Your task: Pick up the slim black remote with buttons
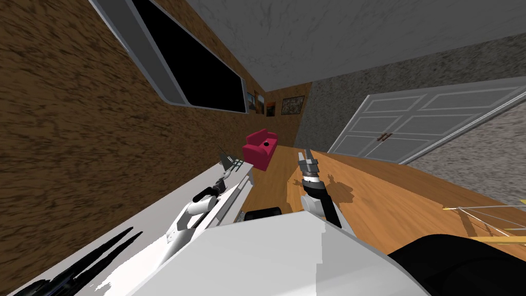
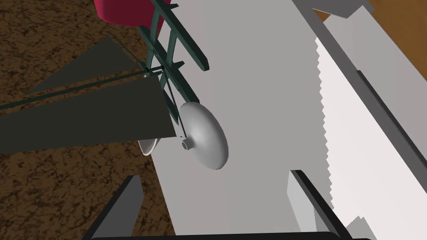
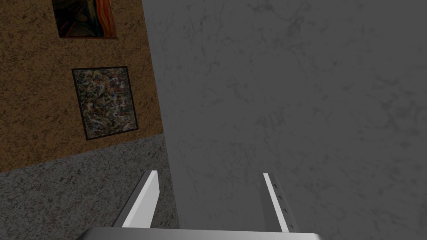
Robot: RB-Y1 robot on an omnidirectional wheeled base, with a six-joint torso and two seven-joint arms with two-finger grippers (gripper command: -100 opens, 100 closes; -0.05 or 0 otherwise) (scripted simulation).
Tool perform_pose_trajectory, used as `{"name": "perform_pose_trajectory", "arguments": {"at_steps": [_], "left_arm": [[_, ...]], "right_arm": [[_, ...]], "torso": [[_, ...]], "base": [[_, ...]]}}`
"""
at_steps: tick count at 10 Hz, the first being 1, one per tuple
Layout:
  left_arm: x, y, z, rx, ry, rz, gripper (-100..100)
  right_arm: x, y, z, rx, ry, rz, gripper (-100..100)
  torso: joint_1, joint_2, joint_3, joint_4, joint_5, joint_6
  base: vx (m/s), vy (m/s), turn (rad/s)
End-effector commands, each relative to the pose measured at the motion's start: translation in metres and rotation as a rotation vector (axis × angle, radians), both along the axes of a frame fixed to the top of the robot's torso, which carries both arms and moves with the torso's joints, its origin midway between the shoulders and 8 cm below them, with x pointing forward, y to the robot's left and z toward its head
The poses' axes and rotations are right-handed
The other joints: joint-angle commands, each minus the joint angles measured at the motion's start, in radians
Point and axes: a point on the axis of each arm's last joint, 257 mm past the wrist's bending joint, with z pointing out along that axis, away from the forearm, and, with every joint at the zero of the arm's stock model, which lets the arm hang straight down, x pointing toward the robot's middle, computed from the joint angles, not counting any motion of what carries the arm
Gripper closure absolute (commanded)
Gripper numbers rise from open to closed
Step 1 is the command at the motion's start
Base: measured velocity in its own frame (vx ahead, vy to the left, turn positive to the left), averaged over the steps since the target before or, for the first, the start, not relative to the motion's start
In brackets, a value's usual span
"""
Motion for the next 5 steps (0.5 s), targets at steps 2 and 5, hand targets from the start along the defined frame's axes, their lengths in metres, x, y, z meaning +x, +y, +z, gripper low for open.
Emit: {"name": "perform_pose_trajectory", "arguments": {"at_steps": [2, 5], "left_arm": [[-0.013, 0.008, -0.024, -0.03, 0.09, 0.035, -100], [-0.036, 0.027, -0.055, -0.08, 0.206, 0.103, -100]], "right_arm": [[0.0, 0.0, 0.0, 0.0, 0.0, 0.0, 0], [0.0, 0.0, 0.0, 0.0, 0.0, 0.0, 0]], "torso": [[0.0, 0.0, 0.0, 0.0, 0.0, 0.0], [0.001, 0.0, 0.0, 0.0, 0.0, 0.0]], "base": [[0.019, 0.02, -0.03], [0.021, 0.025, -0.029]]}}
